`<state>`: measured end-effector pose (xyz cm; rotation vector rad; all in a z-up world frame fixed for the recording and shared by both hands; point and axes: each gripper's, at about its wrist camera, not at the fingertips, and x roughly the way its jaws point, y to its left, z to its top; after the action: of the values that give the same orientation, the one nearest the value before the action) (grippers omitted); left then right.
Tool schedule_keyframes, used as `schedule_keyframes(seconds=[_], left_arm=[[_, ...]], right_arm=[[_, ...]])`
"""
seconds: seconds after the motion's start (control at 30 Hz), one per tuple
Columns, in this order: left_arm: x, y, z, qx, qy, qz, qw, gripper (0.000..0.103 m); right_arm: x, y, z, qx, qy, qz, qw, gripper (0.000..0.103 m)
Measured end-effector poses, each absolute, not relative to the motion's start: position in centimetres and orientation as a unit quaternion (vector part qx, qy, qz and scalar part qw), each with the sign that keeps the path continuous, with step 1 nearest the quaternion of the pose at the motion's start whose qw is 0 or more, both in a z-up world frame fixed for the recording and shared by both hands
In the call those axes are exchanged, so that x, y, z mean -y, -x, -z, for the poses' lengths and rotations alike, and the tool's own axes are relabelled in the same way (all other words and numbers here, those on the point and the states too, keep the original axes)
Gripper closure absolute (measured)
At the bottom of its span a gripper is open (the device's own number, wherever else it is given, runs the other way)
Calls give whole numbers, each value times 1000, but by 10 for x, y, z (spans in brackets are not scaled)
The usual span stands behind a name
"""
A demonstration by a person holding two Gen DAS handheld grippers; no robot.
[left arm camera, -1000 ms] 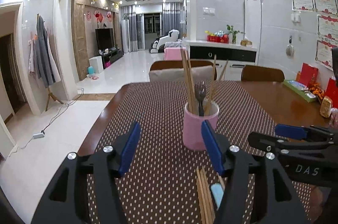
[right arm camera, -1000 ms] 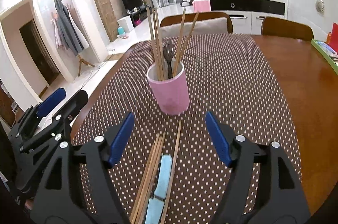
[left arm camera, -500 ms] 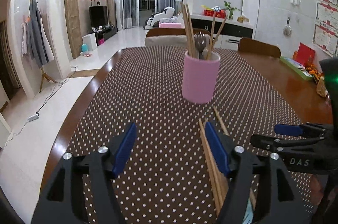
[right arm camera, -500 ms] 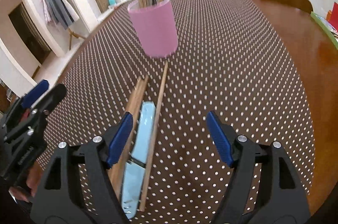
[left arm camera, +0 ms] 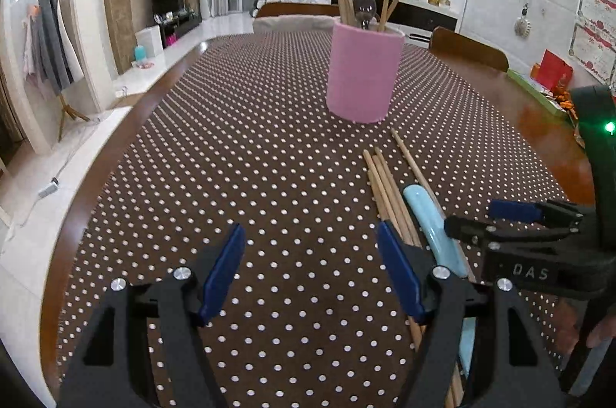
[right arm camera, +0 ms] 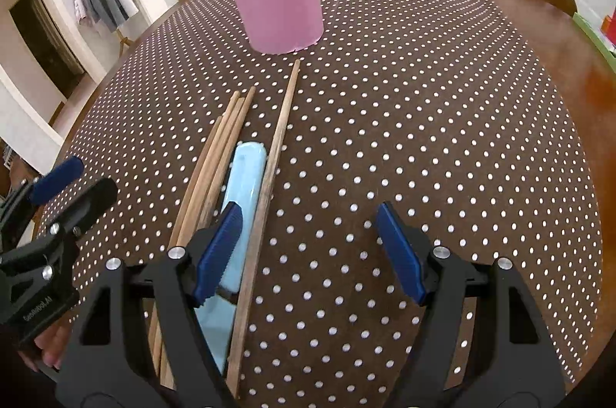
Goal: Organize utensils
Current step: 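Move both tools back over the remaining chopsticks and light blue knife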
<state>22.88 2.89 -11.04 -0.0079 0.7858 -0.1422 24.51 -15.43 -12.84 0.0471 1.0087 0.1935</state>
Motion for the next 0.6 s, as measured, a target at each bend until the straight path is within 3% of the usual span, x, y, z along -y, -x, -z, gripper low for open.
schedule_keyframes(seconds=[0.23, 0.5, 0.6], left_arm=[[-24, -241, 122, -405, 4, 85, 910, 33], [-18, -251, 129, -423, 12, 89, 902, 33], [-16, -252, 132, -432, 9, 86, 898, 32]], right_arm=[[161, -267, 129, -480, -25, -64, 874, 20], [160, -304, 133, -477, 14, -60, 877, 19], [150, -311, 134, -465, 36, -56, 883, 23]])
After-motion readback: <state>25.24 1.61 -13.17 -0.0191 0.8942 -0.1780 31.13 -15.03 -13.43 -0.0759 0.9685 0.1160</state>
